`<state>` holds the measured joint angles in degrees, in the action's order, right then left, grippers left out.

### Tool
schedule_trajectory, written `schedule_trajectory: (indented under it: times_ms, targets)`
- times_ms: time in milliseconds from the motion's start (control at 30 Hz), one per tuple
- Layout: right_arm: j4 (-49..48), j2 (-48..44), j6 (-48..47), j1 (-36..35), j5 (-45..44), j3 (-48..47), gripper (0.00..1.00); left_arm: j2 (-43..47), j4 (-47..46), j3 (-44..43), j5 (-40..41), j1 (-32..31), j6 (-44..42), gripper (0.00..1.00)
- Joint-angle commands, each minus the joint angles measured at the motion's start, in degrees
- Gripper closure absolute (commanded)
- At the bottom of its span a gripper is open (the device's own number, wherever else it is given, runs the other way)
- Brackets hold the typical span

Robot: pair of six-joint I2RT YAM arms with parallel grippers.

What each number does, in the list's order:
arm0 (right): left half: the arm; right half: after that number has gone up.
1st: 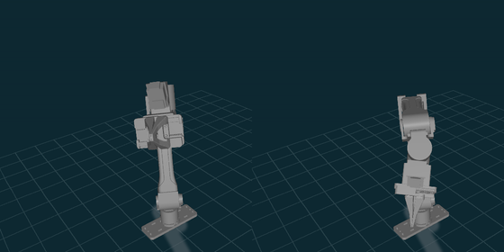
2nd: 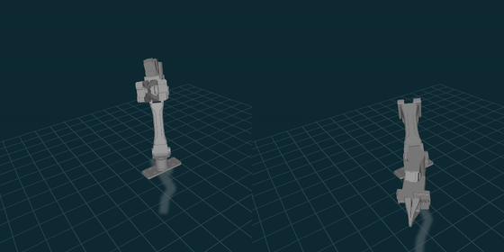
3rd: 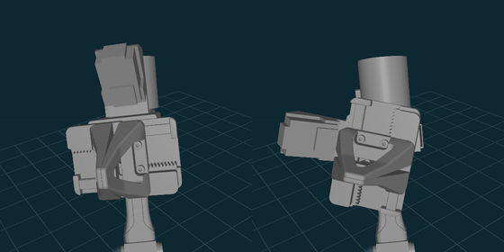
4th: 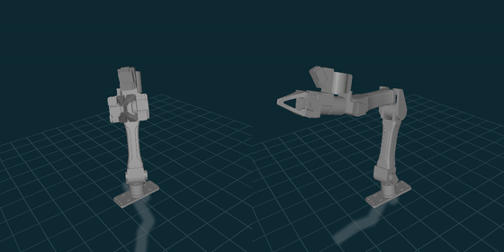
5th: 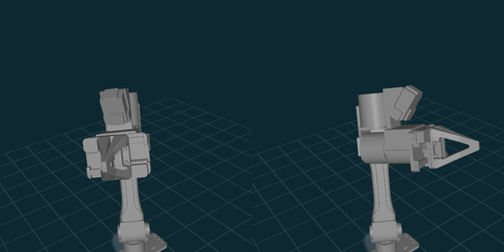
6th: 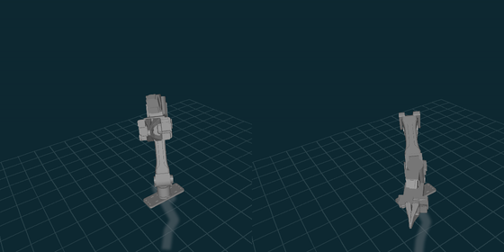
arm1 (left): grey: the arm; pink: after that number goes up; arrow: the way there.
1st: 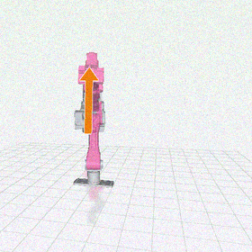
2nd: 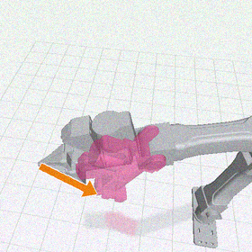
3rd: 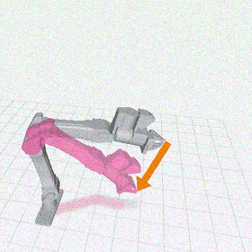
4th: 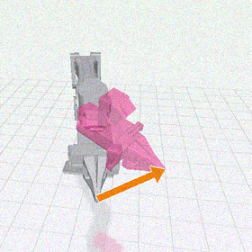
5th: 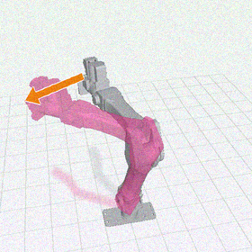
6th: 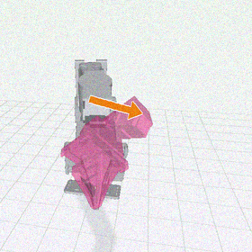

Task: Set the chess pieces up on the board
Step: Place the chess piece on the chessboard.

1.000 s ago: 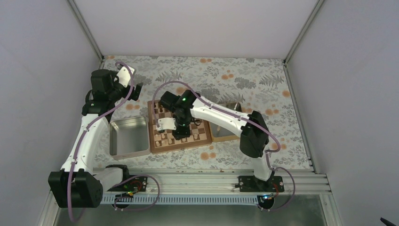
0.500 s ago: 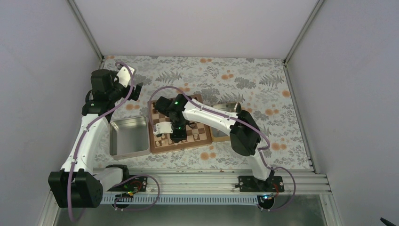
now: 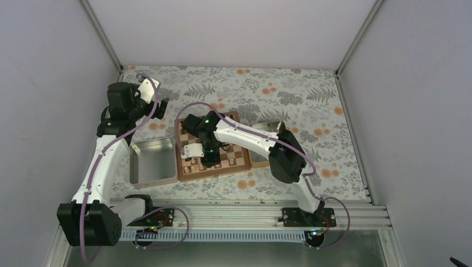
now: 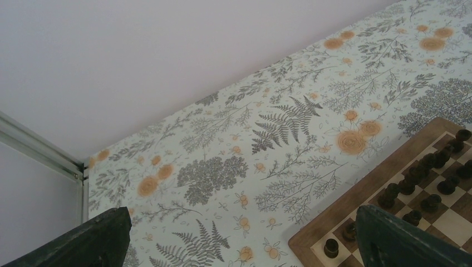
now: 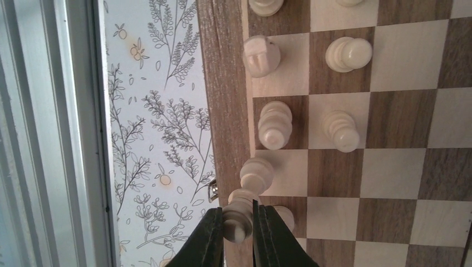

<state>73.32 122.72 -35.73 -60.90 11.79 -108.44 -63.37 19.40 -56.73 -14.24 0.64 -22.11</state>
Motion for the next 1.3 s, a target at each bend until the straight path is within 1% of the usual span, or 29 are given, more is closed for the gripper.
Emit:
schedule_trajectory:
  times_ms: [0,500,1133,1267]
  targets:
    - [0.4,1.5,0.1,0.7,-1.1,-2.3,0.94,1.1,0.0,0.7,-1.4,0.4,-0.6,0.0]
    - [0.4,2.2,-0.3,2.1,-1.9,-2.7,0.94,1.3,-0.1,0.8,-1.7,0.4,-0.7,0.0]
    - [0.4,2.4,-0.2,2.2,-1.4,-2.7,0.94,1.1,0.0,0.9,-1.8,0.5,-0.7,0.0]
    - [0.4,2.5,-0.2,2.2,-1.5,-2.8,0.91,1.1,0.1,0.8,-1.8,0.4,-0.7,0.0]
